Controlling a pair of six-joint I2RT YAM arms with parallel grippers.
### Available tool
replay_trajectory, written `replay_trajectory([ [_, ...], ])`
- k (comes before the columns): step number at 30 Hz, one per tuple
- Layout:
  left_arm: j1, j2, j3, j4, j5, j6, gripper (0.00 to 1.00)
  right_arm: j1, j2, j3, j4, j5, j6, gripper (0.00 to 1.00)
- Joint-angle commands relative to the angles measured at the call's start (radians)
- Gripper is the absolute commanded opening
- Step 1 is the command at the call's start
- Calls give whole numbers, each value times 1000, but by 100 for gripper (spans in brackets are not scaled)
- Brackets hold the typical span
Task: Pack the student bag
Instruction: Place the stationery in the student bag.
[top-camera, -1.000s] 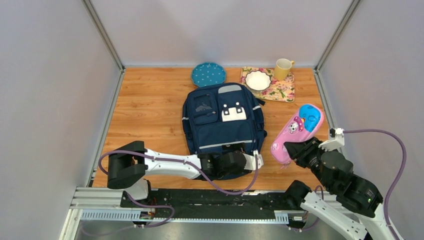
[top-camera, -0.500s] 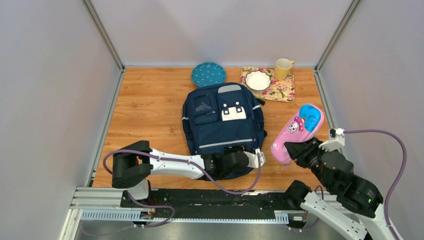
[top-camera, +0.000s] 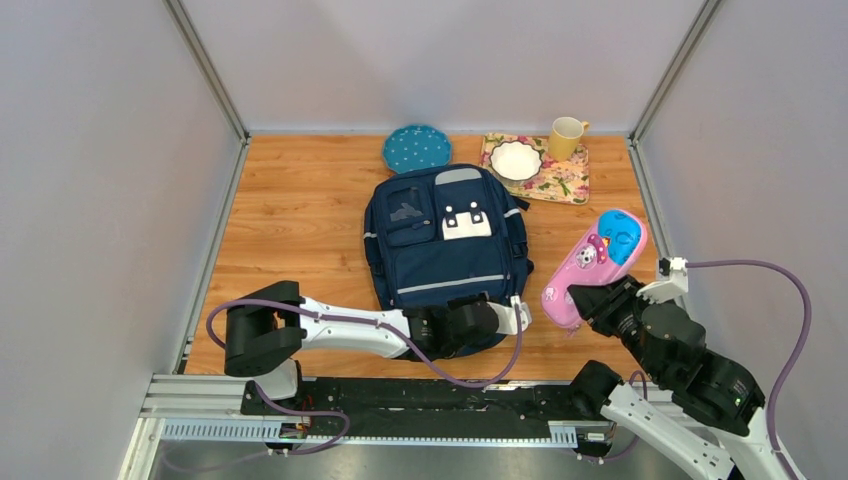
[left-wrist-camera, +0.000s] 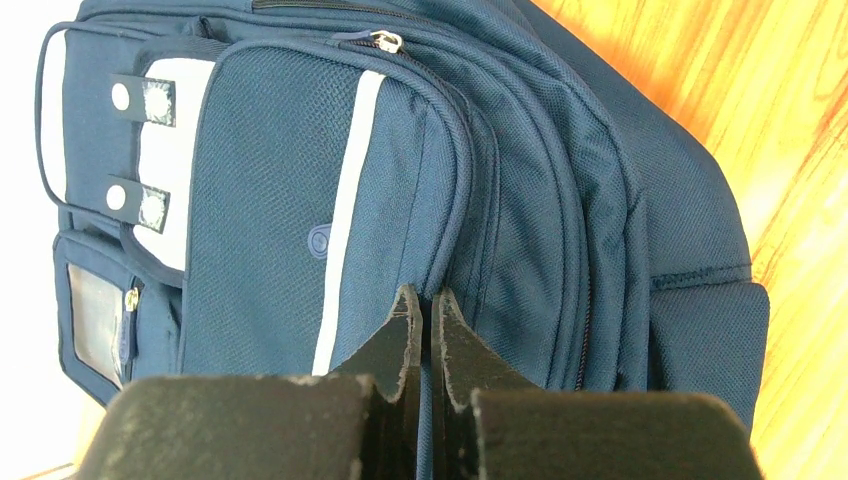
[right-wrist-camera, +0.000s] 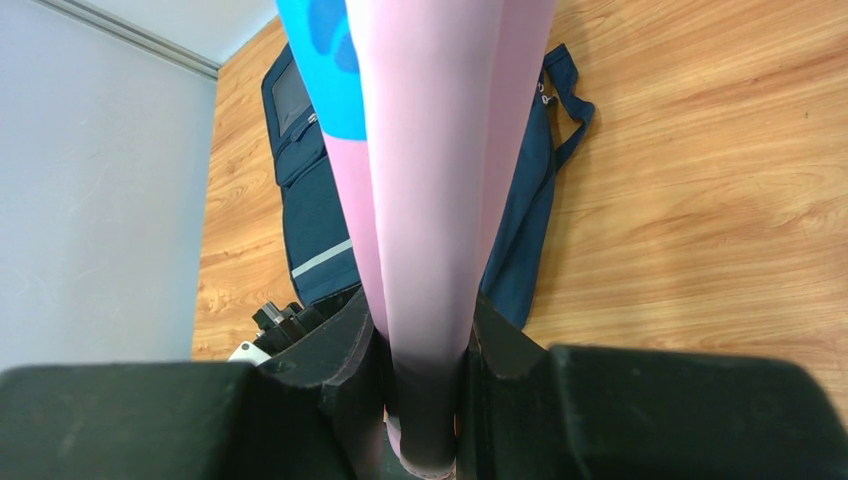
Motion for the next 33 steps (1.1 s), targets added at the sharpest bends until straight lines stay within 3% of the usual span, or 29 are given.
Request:
replay_trajectory([
  [1,39,-33,29,-1,-79,-23,0,0,-26,-2,22,24,14,3],
  [12,119,-197,60,-53,45,-93,0,2,-29,-13,6,23,25,3],
  [19,209,-286,92,-103,157,-237,0,0,-38,-16,31,-48,23,0],
  [26,242,-327,137,-107,199,-333,0,0,49,-97,131,-363,141,0],
  [33,240,-333,160,-104,171,-325,0,-1,94,-288,416,-643,265,0],
])
